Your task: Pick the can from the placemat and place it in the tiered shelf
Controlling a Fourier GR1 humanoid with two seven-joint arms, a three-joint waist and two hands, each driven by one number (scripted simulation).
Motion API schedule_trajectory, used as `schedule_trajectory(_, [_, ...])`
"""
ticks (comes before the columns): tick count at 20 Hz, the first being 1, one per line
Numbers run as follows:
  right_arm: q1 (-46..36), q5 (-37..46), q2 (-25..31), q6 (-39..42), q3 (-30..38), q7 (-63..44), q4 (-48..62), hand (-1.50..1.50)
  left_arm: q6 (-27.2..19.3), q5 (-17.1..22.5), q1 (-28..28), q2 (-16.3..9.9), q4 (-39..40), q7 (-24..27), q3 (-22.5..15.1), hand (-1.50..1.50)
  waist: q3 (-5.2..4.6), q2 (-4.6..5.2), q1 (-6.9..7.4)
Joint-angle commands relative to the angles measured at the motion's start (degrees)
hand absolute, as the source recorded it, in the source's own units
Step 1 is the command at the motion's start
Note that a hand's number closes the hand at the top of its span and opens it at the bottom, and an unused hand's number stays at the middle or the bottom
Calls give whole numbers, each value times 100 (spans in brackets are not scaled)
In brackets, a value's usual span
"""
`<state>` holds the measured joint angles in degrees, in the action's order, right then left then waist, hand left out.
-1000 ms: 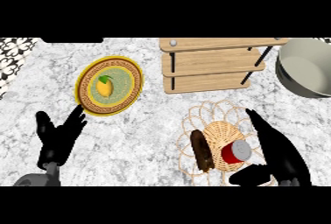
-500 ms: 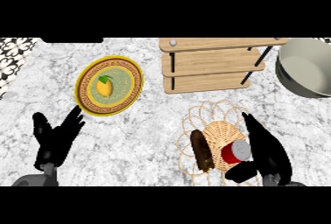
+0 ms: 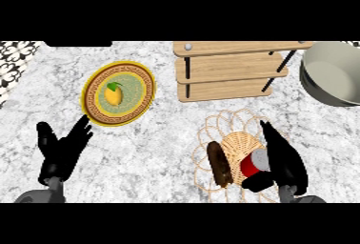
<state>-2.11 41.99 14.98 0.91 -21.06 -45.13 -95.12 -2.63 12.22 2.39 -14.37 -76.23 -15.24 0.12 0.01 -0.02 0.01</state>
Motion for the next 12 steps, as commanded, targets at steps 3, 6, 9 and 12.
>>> schedule_trajectory(3, [-264,324,-532,41,127,217,468,-150,159,-68,-8,-9,-226,-211,242,0,-1,-1,10])
schedule_trajectory(6, [-507,-185,-94,1174,-158,490,718,150,-32,-208,-51,252,-79,-75,-42,0,-1,10,74])
schedule_trajectory(9, [-680,-104,-269,1263,-202,614,792,150,17,-171,179,148,-112,-194,106,0,-1,3,27])
schedule_trajectory(12, [-180,-72,-176,481,-22,1632,1220,150,188,-96,-251,76,-417,-133,160,0,2,3,32])
